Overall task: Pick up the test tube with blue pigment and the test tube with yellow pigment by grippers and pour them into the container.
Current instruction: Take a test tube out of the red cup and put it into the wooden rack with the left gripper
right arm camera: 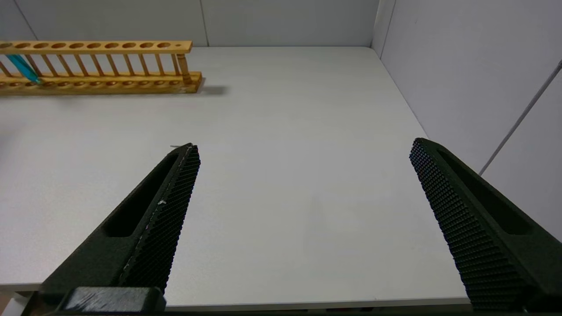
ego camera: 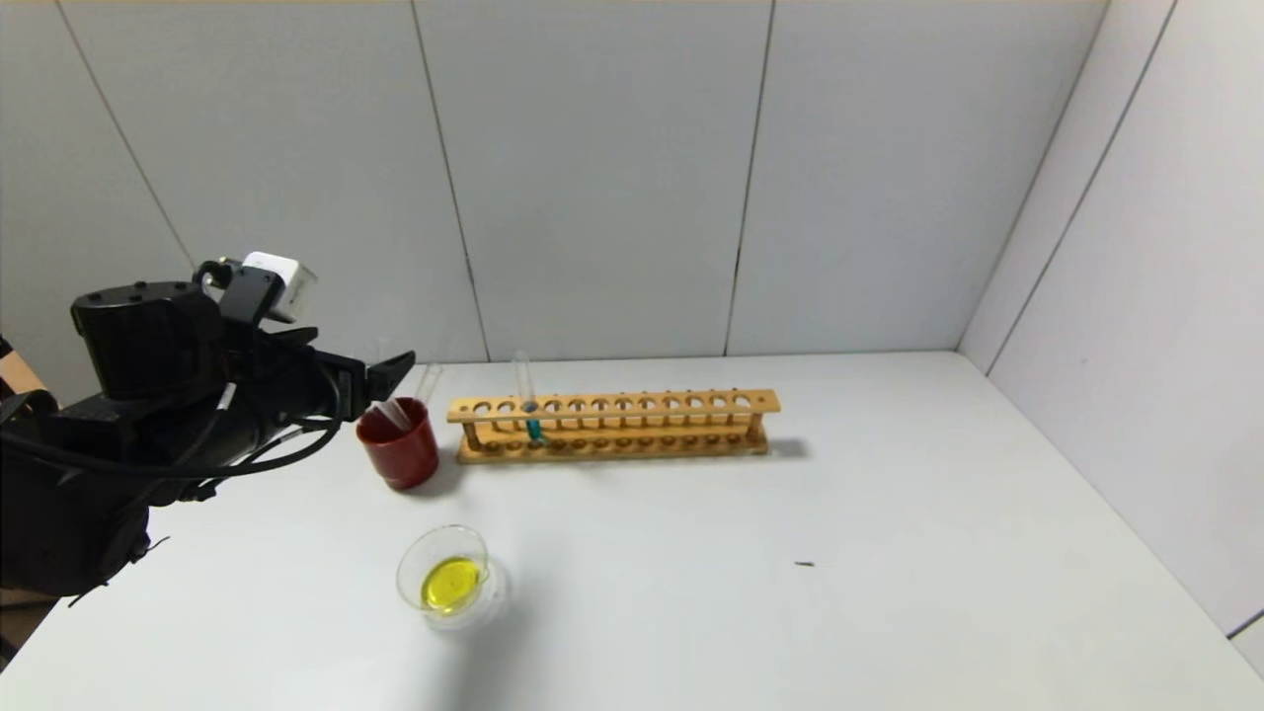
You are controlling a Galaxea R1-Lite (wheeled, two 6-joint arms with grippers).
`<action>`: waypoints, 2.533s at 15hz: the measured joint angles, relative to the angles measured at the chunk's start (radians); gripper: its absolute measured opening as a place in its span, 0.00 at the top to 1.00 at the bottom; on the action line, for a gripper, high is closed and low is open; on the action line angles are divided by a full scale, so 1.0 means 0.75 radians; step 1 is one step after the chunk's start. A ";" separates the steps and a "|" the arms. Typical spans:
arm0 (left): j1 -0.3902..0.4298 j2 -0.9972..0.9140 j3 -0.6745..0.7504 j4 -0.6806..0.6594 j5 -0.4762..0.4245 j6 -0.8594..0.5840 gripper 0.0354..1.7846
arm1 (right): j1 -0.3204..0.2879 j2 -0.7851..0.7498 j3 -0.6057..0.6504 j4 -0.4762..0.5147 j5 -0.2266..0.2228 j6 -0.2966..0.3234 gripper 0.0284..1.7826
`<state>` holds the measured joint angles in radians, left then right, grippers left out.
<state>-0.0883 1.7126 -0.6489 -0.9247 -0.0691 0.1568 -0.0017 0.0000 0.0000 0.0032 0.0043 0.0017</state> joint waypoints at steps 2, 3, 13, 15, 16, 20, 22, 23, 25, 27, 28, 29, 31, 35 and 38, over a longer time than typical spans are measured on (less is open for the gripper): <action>-0.058 -0.103 0.005 0.151 -0.013 0.030 0.02 | 0.000 0.000 0.000 0.000 0.000 0.000 0.02; -0.086 -0.163 0.010 0.245 -0.033 0.037 0.02 | 0.000 0.000 0.000 0.000 0.000 0.000 0.02; -0.138 -0.384 0.009 0.616 -0.471 0.037 0.02 | 0.000 0.000 0.000 0.000 0.000 0.000 0.02; -0.141 -0.312 -0.034 0.610 -0.468 0.031 0.02 | 0.000 0.000 0.000 0.000 0.000 0.000 0.02; -0.148 -0.267 -0.065 0.608 -0.468 0.030 0.02 | 0.000 0.000 0.000 0.000 0.000 0.000 0.02; -0.188 -0.047 -0.237 0.601 -0.460 0.008 0.02 | 0.000 0.000 0.000 0.000 -0.001 0.000 0.02; -0.201 0.060 -0.309 0.591 -0.456 -0.014 0.02 | 0.000 0.000 0.000 0.000 0.000 0.000 0.02; -0.207 0.116 -0.346 0.586 -0.450 -0.040 0.02 | 0.000 0.000 0.000 0.000 0.000 0.000 0.02; -0.214 0.212 -0.417 0.579 -0.409 -0.082 0.02 | 0.000 0.000 0.000 0.000 0.000 0.000 0.02; -0.216 0.276 -0.476 0.575 -0.382 -0.112 0.02 | 0.000 0.000 0.000 0.000 0.000 0.000 0.02; -0.219 0.302 -0.505 0.567 -0.381 -0.133 0.02 | 0.000 0.000 0.000 0.000 0.000 0.000 0.02; -0.219 0.323 -0.535 0.559 -0.380 -0.158 0.02 | 0.000 0.000 0.000 0.000 -0.001 0.000 0.02; -0.219 0.362 -0.590 0.557 -0.377 -0.203 0.02 | 0.000 0.000 0.000 0.000 0.000 0.000 0.02; -0.235 0.424 -0.650 0.559 -0.376 -0.203 0.12 | 0.000 0.000 0.000 0.000 0.000 0.000 0.02; -0.263 0.464 -0.670 0.555 -0.369 -0.198 0.35 | 0.000 0.000 0.000 0.000 0.000 0.000 0.02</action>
<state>-0.2857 2.0604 -1.1517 -0.5083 -0.3462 0.0081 -0.0017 0.0000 0.0000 0.0032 0.0043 0.0017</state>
